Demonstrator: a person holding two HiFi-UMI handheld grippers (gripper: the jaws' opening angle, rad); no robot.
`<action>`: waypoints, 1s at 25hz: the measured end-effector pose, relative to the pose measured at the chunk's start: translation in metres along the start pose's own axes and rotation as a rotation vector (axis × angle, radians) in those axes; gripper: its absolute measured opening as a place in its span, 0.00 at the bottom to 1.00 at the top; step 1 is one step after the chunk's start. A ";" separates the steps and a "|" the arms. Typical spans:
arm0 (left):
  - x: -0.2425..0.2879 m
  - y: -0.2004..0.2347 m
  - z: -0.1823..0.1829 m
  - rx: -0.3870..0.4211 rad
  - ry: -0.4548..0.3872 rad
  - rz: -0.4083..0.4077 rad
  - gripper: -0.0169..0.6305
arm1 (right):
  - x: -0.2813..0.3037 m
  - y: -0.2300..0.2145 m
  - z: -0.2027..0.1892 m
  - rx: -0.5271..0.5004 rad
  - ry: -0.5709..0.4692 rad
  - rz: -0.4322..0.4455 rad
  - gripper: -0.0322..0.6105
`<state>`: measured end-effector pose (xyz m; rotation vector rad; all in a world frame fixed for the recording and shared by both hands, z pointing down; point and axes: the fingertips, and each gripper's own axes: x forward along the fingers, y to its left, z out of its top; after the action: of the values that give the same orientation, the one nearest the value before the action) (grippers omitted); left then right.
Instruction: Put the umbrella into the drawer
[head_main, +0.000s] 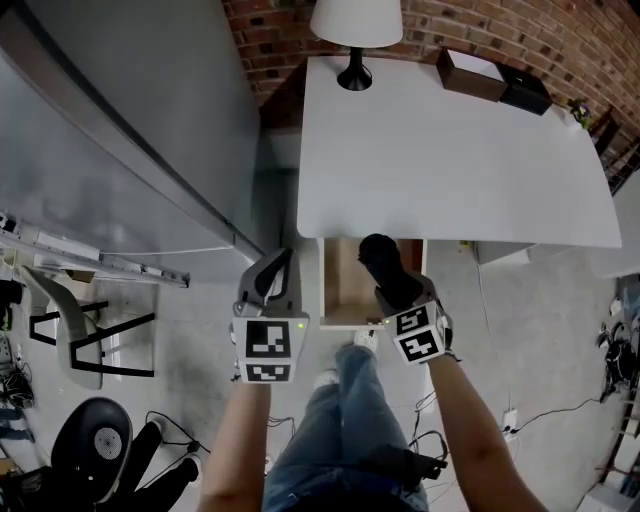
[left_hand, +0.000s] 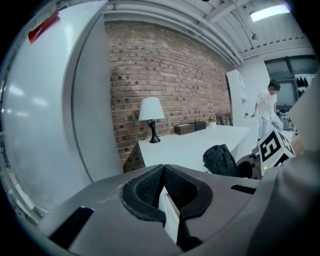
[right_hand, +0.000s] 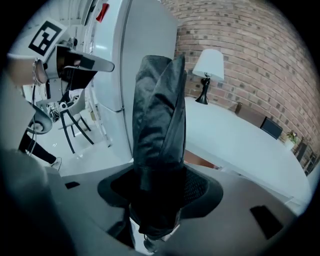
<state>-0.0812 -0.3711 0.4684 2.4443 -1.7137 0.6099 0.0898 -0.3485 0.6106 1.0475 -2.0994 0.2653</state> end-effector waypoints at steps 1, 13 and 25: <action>0.003 -0.001 -0.001 0.002 0.005 -0.002 0.03 | 0.007 0.000 -0.004 -0.015 0.015 0.010 0.41; 0.037 0.003 -0.021 0.003 0.069 -0.005 0.03 | 0.078 0.010 -0.037 -0.207 0.176 0.115 0.41; 0.049 0.011 -0.040 0.021 0.114 0.014 0.03 | 0.131 0.020 -0.079 -0.350 0.339 0.189 0.41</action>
<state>-0.0875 -0.4060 0.5213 2.3635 -1.6911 0.7568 0.0685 -0.3759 0.7613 0.5558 -1.8502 0.1466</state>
